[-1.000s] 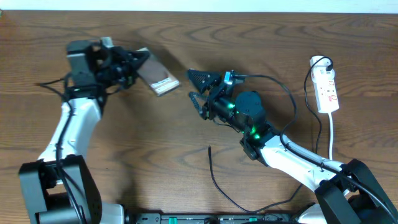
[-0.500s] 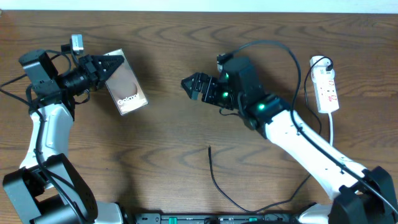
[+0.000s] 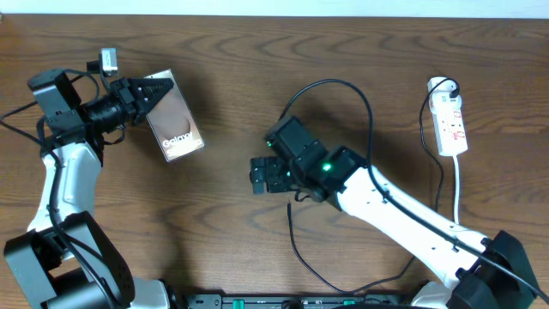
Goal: Plug charger to phone and switch on socket
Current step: 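Open the right gripper and pull the phone back with the left gripper, then lower the right gripper and grasp the black cable near its connector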
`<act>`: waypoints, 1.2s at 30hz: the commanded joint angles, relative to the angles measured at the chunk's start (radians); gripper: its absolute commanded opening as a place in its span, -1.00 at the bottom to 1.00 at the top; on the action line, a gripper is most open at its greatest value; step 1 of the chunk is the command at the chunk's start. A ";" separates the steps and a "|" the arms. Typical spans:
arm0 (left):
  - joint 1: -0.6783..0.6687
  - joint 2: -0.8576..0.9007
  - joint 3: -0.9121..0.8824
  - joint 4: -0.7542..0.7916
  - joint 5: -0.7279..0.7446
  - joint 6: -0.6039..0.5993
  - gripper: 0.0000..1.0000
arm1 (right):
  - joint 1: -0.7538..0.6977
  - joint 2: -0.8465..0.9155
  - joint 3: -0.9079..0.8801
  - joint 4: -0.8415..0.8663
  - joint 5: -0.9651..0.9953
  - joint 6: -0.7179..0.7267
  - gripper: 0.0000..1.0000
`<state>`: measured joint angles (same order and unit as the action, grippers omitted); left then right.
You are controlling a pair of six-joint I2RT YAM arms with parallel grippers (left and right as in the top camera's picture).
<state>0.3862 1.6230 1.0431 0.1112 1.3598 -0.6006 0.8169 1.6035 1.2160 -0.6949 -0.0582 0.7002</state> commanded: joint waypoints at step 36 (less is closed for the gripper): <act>0.003 0.027 0.007 0.003 0.035 0.025 -0.85 | 0.066 0.283 -0.028 -0.178 -0.008 0.344 0.63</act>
<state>0.3862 1.6478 1.0431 0.1108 1.3598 -0.5785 0.8829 1.8610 1.1889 -0.8711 -0.0608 1.0275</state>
